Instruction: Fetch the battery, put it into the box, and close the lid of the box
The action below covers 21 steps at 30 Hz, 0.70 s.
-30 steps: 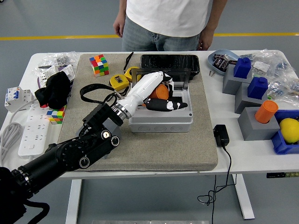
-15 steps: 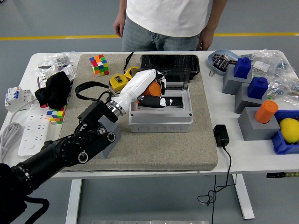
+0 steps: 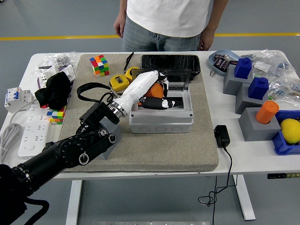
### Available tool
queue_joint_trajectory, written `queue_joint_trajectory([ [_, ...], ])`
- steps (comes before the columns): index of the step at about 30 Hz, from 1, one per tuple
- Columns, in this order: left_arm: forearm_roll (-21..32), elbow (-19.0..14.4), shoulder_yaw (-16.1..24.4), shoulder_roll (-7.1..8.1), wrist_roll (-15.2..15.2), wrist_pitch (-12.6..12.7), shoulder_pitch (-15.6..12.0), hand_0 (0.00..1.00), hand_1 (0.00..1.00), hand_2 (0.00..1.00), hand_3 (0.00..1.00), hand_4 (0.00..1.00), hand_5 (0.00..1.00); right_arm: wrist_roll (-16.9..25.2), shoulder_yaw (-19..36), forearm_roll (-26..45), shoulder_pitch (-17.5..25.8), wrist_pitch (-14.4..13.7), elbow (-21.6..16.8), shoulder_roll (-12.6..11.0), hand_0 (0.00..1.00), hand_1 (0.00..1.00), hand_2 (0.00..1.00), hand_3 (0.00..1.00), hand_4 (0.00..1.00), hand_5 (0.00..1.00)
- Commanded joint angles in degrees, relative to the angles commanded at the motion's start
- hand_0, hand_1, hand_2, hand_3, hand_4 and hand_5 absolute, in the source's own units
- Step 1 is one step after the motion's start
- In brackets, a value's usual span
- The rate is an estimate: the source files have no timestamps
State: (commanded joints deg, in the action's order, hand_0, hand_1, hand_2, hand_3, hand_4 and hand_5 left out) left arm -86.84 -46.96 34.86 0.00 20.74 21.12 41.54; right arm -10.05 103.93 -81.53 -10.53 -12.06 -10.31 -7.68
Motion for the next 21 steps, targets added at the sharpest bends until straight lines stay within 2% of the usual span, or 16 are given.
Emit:
queue_joint_trajectory([
  [1,0.6,0.0,-0.3,0.0,0.0,-0.2,0.0,0.07,0.002,0.032,0.037,0.998,0.565,0.0,-0.1,0.1,0.0,0.0,0.0,0.0,0.872,0.855,0.811,0.8,0.998,0.981],
  [6,2.1,0.1,-0.9,0.0,-0.2,-0.8,0.1,0.07,0.002,0.032,0.037,0.998,0.565,0.1,-0.5,0.3,-0.1,0.0,0.0,0.0,0.872,0.855,0.811,0.8,0.998,0.981],
  [7,2.1,0.1,-0.9,0.0,-0.2,-0.9,0.2,0.103,0.042,0.074,0.087,0.998,0.575,0.1,-0.5,0.4,-0.1,0.0,0.0,-0.1,0.872,0.854,0.81,0.8,0.998,0.979],
  [12,2.3,0.2,-0.9,0.0,-0.2,-1.4,0.3,0.103,0.042,0.074,0.087,0.998,0.575,0.0,-0.7,0.5,-0.1,0.0,0.0,0.0,0.872,0.854,0.81,0.8,0.998,0.979],
  [13,2.3,0.2,-0.9,0.0,-0.3,-1.5,0.3,0.142,0.099,0.131,0.152,0.998,0.595,0.0,-0.6,0.4,-0.1,0.0,0.0,0.0,0.872,0.854,0.81,0.8,0.998,0.977],
  [18,2.4,0.3,-0.9,0.0,-0.5,-2.2,0.3,0.142,0.099,0.131,0.152,0.998,0.595,-0.1,-0.6,0.4,-0.2,0.0,0.0,-0.1,0.872,0.854,0.81,0.8,0.998,0.977],
  [19,2.4,0.3,-0.9,0.0,-0.5,-2.4,0.2,0.162,0.265,0.229,0.289,0.998,0.595,0.0,-0.7,0.4,-0.2,0.0,0.0,-0.1,0.872,0.853,0.811,0.801,0.998,0.975],
  [21,2.4,0.3,-0.9,0.0,-0.5,-2.7,0.2,0.162,0.265,0.229,0.289,0.998,0.595,0.0,-0.8,0.5,-0.2,0.0,0.0,0.0,0.872,0.853,0.811,0.801,0.998,0.975],
])
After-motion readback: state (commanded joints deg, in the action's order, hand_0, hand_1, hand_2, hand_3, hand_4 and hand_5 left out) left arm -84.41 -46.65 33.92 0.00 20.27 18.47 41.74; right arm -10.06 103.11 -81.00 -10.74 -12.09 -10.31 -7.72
